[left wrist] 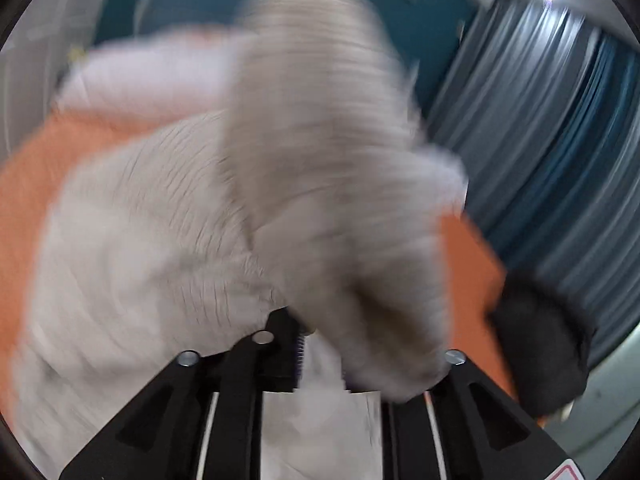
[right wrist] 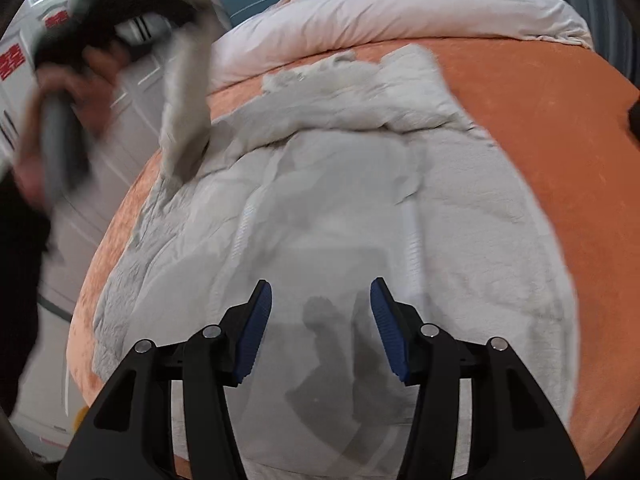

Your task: Fold large clothes

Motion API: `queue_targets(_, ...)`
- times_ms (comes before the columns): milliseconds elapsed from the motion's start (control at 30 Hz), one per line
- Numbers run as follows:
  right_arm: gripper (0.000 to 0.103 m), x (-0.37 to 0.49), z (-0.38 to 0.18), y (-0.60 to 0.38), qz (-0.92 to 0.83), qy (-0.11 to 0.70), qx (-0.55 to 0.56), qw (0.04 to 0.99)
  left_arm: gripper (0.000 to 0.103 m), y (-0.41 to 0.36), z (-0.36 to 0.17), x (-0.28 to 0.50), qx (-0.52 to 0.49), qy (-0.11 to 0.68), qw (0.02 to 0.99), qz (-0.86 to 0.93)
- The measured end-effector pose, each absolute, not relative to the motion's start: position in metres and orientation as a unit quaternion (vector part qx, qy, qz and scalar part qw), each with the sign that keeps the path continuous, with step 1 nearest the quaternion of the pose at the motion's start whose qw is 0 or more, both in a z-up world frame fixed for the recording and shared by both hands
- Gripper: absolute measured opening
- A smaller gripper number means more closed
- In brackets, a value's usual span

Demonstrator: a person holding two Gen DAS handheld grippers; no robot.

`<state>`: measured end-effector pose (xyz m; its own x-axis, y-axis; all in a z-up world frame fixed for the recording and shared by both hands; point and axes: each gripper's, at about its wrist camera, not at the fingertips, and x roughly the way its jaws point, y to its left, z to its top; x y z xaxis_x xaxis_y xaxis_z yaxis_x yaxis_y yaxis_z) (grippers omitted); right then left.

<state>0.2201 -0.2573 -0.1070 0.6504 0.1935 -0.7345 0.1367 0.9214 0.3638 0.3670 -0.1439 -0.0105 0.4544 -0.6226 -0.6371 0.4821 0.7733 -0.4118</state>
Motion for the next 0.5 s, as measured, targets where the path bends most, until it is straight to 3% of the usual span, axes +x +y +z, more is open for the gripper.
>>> queue_targets(67, 0.053, 0.219, -0.102, -0.273, 0.006, 0.409, 0.201, 0.89, 0.019, -0.17, -0.072, 0.353, -0.05, 0.476, 0.825, -0.3)
queue_targets(167, 0.059, 0.228, -0.091, -0.295, -0.004, 0.393, 0.191, 0.899, 0.02, -0.144, -0.103, 0.343, -0.094, 0.503, 0.81, -0.288)
queue_targets(233, 0.068, 0.246, -0.085, -0.308, -0.002, 0.384, 0.177, 0.906, 0.022, -0.107, -0.099, 0.347, -0.126, 0.492, 0.818, -0.269)
queue_targets(333, 0.072, 0.285, -0.08, -0.323, 0.001, 0.365, 0.171, 0.915, 0.037, -0.052, -0.081, 0.372, -0.133, 0.453, 0.858, -0.203)
queue_targets(500, 0.076, 0.367, -0.095, -0.344, -0.007, 0.358, 0.244, 0.901, 0.038, 0.017, -0.086, 0.426, -0.144, 0.445, 0.878, -0.098)
